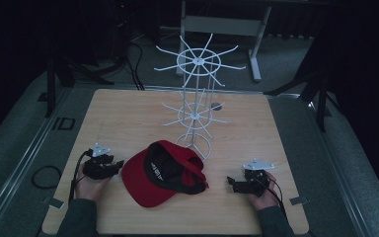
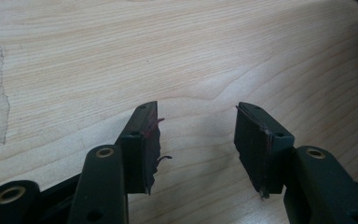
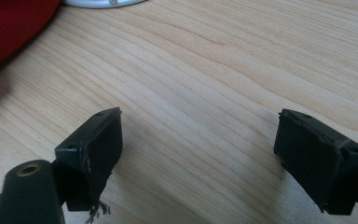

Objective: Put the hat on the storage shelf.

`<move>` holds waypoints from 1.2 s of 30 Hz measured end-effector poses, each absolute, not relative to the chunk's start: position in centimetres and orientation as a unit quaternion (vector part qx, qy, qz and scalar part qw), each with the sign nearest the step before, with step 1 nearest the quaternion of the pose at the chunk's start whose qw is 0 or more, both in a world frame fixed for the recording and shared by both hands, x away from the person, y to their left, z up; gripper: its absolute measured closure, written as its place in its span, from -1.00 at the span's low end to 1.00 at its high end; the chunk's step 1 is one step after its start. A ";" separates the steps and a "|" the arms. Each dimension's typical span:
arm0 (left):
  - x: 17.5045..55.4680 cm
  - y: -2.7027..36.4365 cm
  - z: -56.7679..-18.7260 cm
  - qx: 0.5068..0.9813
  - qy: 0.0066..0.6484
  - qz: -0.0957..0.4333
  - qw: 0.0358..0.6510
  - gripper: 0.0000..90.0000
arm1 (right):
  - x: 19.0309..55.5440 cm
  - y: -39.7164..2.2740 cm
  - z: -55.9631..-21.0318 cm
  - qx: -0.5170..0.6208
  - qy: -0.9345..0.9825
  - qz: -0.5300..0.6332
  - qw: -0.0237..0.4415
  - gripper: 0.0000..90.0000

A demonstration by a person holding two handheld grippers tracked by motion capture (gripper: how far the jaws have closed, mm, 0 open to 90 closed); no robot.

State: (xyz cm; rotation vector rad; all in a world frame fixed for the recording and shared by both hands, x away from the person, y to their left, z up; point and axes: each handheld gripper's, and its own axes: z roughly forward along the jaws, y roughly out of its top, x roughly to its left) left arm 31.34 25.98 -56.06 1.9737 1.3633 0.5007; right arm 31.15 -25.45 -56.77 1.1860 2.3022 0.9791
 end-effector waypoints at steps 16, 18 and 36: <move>29.7 27.0 -53.1 0.733 0.499 0.167 0.432 0.31 | 31.1 -25.5 -56.8 0.421 0.817 0.348 0.185 -0.66; 29.3 27.1 -52.3 0.726 0.492 0.166 0.450 0.43 | 31.1 -25.5 -56.8 0.421 0.817 0.348 0.185 -0.66; 29.3 19.5 -47.6 0.800 0.376 0.190 0.427 1.00 | 31.1 -25.5 -56.8 0.421 0.817 0.347 0.186 -0.66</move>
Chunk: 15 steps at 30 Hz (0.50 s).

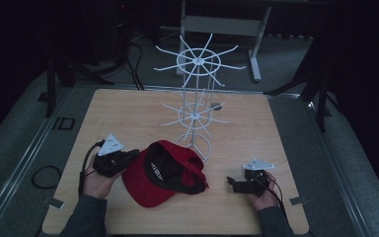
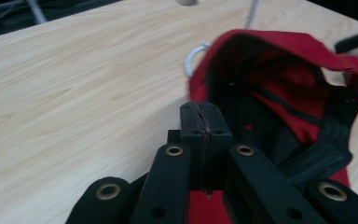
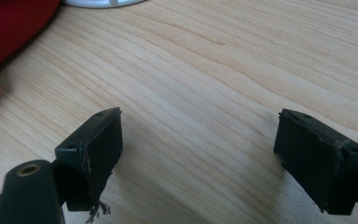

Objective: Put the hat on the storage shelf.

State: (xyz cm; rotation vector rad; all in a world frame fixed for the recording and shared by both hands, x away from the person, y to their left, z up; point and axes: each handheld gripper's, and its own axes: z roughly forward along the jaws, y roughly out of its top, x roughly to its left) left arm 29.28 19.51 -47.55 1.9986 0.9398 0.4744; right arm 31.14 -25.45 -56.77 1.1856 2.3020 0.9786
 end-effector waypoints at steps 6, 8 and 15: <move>31.0 16.1 -48.0 0.825 0.356 0.179 0.400 1.00 | 31.1 -25.5 -56.8 0.421 0.817 0.347 0.185 -0.66; 31.4 15.7 -48.2 0.829 0.356 0.172 0.395 1.00 | 31.1 -25.4 -56.8 0.422 0.817 0.347 0.185 -0.66; 33.1 13.5 -49.0 0.838 0.356 0.178 0.374 1.00 | 31.1 -25.4 -56.8 0.423 0.816 0.348 0.185 -0.66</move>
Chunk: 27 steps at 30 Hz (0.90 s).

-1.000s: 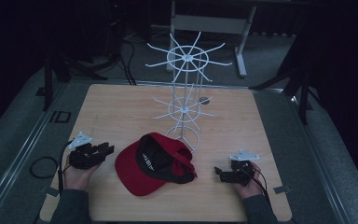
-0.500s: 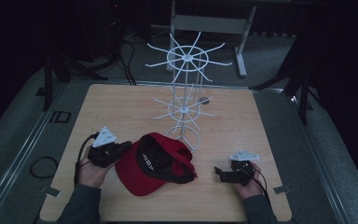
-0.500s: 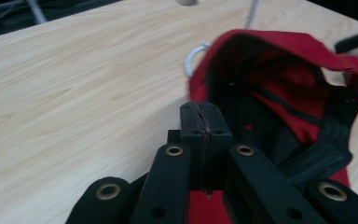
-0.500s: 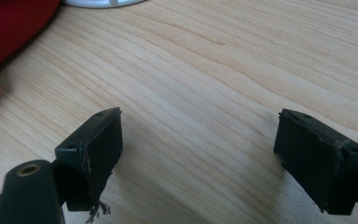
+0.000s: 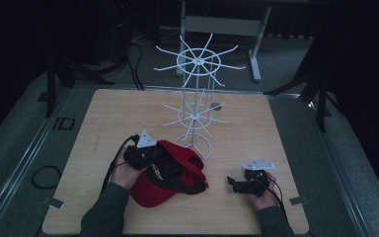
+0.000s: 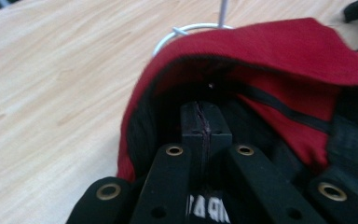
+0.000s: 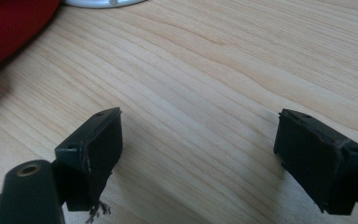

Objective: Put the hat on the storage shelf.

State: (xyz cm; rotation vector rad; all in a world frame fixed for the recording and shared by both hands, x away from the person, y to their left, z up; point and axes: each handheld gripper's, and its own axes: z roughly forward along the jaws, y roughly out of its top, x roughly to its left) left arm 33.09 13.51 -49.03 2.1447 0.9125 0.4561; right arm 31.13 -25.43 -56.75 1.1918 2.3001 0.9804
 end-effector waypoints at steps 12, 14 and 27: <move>34.3 14.1 -48.6 0.815 0.399 0.213 0.363 1.00 | 31.1 -25.5 -56.8 0.421 0.817 0.347 0.186 -0.66; 34.5 14.5 -48.6 0.808 0.412 0.219 0.359 1.00 | 31.1 -25.4 -56.8 0.422 0.817 0.347 0.185 -0.66; 34.7 17.6 -49.3 0.803 0.436 0.218 0.343 0.73 | 31.1 -25.4 -56.8 0.422 0.817 0.347 0.185 -0.66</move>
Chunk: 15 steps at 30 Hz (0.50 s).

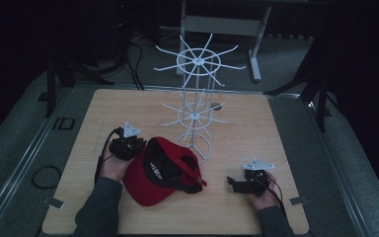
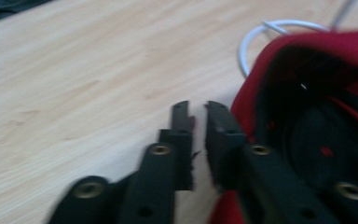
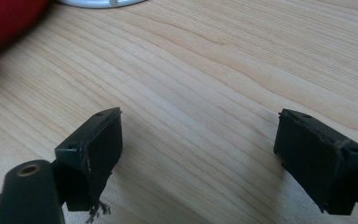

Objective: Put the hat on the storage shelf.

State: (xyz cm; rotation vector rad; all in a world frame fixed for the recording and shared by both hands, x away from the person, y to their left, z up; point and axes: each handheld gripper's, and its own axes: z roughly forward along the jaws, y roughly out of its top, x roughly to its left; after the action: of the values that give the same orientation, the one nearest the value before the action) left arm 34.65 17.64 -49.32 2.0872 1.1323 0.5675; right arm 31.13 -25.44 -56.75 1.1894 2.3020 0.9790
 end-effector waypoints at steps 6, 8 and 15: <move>34.1 18.8 -49.1 0.790 0.443 0.206 0.370 0.48 | 31.1 -25.4 -56.8 0.422 0.816 0.348 0.185 -0.66; 33.9 19.4 -48.6 0.785 0.443 0.201 0.385 0.42 | 31.1 -25.4 -56.8 0.423 0.816 0.348 0.185 -0.66; 32.9 21.0 -48.0 0.796 0.425 0.150 0.403 0.01 | 31.1 -25.4 -56.8 0.422 0.817 0.347 0.185 -0.66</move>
State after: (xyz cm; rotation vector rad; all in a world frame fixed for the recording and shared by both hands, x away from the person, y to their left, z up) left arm 32.87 21.03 -48.05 2.0119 1.0743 0.3795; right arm 31.13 -25.44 -56.75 1.1894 2.3019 0.9791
